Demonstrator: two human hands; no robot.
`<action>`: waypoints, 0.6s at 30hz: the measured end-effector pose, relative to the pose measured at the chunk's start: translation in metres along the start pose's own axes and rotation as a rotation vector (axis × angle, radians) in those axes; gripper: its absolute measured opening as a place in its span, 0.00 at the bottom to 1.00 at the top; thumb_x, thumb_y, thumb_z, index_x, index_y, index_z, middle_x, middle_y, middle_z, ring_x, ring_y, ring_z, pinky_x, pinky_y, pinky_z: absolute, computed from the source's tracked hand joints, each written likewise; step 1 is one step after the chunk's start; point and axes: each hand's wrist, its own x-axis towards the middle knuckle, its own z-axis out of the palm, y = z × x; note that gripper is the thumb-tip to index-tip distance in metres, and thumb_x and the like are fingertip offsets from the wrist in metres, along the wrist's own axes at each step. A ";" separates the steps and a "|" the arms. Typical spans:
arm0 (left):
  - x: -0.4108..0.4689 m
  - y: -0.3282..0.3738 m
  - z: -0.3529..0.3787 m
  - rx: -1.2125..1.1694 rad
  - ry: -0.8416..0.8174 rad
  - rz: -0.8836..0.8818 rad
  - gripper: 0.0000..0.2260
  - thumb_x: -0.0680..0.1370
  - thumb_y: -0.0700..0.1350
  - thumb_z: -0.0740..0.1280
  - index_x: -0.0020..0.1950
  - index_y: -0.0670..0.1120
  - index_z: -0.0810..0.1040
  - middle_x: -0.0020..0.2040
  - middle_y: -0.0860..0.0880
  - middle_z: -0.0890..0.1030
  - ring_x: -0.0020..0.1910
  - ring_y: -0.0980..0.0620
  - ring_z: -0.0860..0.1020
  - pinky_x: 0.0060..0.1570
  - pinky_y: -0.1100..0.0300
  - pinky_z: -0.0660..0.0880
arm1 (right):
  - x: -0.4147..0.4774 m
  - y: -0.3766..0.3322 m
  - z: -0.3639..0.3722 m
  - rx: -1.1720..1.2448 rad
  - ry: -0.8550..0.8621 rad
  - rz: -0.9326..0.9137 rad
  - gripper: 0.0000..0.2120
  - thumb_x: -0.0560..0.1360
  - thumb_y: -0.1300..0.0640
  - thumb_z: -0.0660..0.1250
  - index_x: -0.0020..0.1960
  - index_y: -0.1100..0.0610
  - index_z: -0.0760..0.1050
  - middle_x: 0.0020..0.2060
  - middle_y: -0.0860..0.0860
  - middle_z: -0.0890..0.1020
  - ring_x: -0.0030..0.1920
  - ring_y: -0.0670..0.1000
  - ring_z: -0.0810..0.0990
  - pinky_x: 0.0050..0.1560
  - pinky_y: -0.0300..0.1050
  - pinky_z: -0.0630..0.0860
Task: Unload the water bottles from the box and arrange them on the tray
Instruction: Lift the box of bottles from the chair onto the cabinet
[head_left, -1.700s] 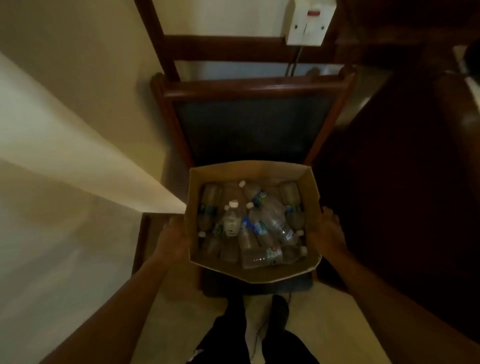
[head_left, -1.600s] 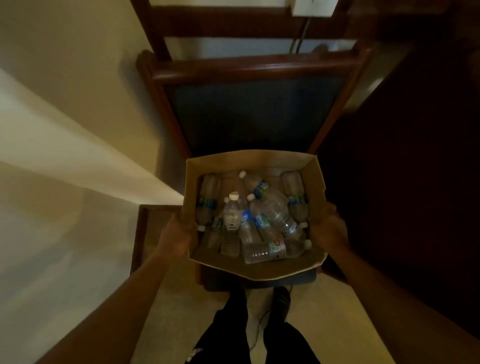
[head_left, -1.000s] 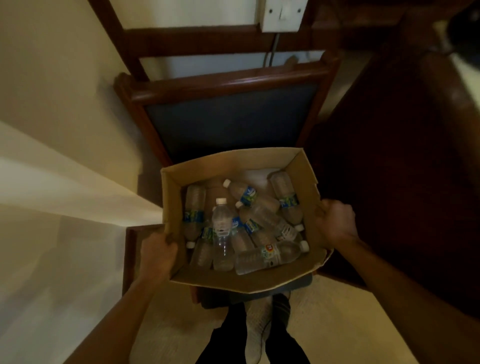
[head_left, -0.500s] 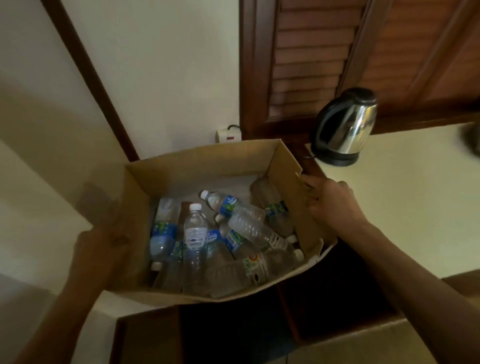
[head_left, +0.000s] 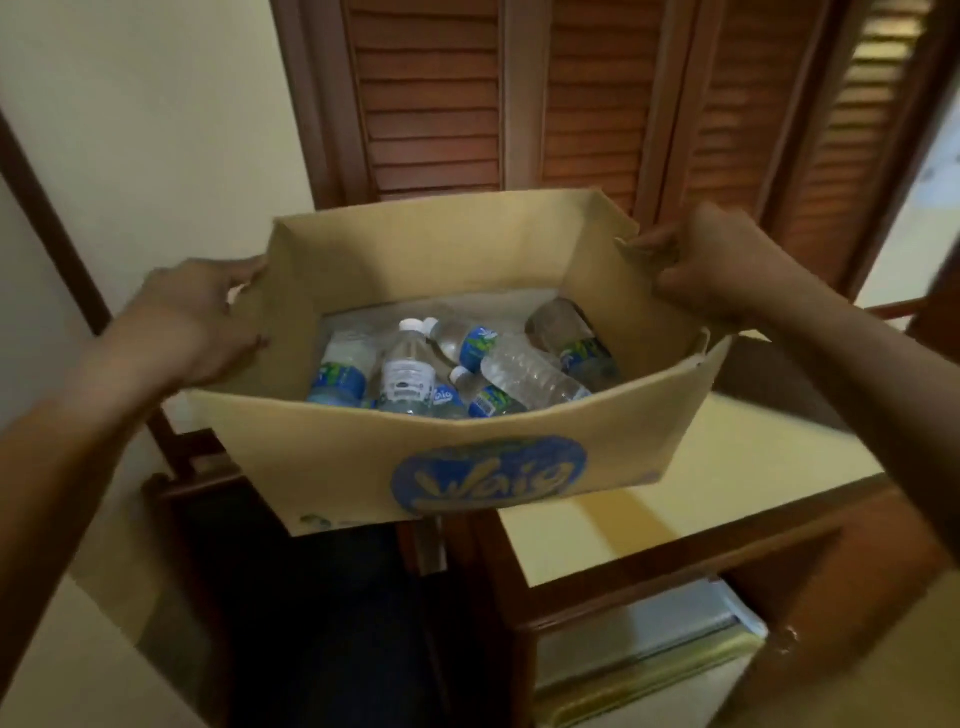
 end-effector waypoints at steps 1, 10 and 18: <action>-0.006 0.025 0.004 -0.050 -0.029 0.008 0.34 0.71 0.43 0.77 0.74 0.60 0.73 0.57 0.41 0.85 0.57 0.39 0.82 0.52 0.53 0.76 | 0.003 0.017 -0.008 -0.029 -0.008 0.002 0.23 0.75 0.63 0.68 0.68 0.48 0.80 0.62 0.54 0.83 0.58 0.57 0.82 0.58 0.45 0.76; -0.016 0.141 0.104 -0.112 -0.176 0.083 0.25 0.73 0.44 0.72 0.71 0.53 0.78 0.60 0.42 0.83 0.59 0.39 0.81 0.60 0.52 0.78 | 0.023 0.167 -0.013 -0.125 -0.088 0.167 0.14 0.74 0.56 0.71 0.59 0.53 0.83 0.47 0.54 0.83 0.44 0.53 0.82 0.40 0.46 0.80; -0.018 0.175 0.193 -0.127 -0.291 0.089 0.22 0.78 0.41 0.68 0.73 0.51 0.74 0.61 0.42 0.81 0.59 0.39 0.80 0.56 0.49 0.78 | 0.006 0.241 0.056 -0.073 -0.098 0.319 0.07 0.79 0.57 0.68 0.56 0.57 0.80 0.41 0.50 0.79 0.38 0.47 0.77 0.31 0.39 0.70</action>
